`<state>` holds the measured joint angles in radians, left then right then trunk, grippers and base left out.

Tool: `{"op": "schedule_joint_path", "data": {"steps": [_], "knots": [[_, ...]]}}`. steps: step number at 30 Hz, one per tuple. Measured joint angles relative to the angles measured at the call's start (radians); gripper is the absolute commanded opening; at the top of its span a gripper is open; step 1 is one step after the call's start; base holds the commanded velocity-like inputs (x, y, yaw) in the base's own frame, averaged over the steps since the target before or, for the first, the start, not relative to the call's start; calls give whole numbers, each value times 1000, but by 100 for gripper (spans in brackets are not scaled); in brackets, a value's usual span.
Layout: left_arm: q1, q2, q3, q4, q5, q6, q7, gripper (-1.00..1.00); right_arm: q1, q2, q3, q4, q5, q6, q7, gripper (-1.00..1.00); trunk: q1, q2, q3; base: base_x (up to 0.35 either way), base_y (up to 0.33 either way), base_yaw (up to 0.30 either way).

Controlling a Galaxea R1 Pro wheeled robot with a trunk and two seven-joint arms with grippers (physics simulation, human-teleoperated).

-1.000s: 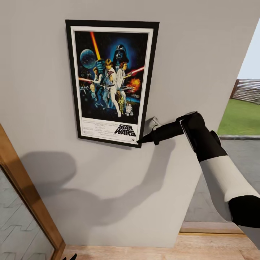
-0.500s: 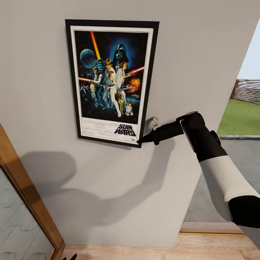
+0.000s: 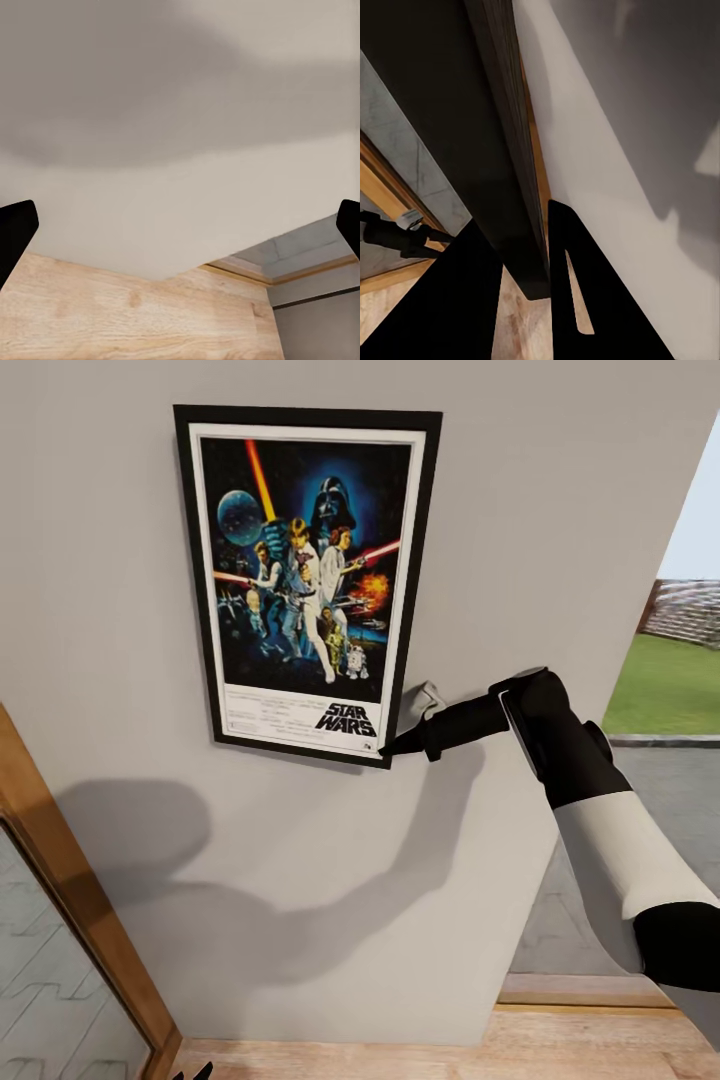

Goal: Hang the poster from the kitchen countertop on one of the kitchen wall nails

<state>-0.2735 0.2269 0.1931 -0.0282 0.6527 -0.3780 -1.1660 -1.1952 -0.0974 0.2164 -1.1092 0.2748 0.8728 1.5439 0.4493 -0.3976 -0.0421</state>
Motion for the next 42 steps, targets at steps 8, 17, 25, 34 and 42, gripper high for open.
{"op": "schedule_joint_path", "data": {"steps": [8,17,25,34,42], "knots": [[0,0,0,0,0,0,0,100,0,-2,0,-1,0,0,0,-100,0,0,0,0,0,0],[0,0,0,0,0,0,0,100,0,-2,0,-1,0,0,0,-100,0,0,0,0,35,0],[0,0,0,0,0,-1,0,100,0,-2,0,-1,0,0,0,-100,0,0,0,0,74,0],[0,0,0,0,0,-1,0,100,0,-2,0,-1,0,0,0,-100,0,0,0,0,51,0],[0,0,0,0,0,-1,0,100,0,-2,0,-1,0,0,1,-100,0,0,0,0,3,0]]}}
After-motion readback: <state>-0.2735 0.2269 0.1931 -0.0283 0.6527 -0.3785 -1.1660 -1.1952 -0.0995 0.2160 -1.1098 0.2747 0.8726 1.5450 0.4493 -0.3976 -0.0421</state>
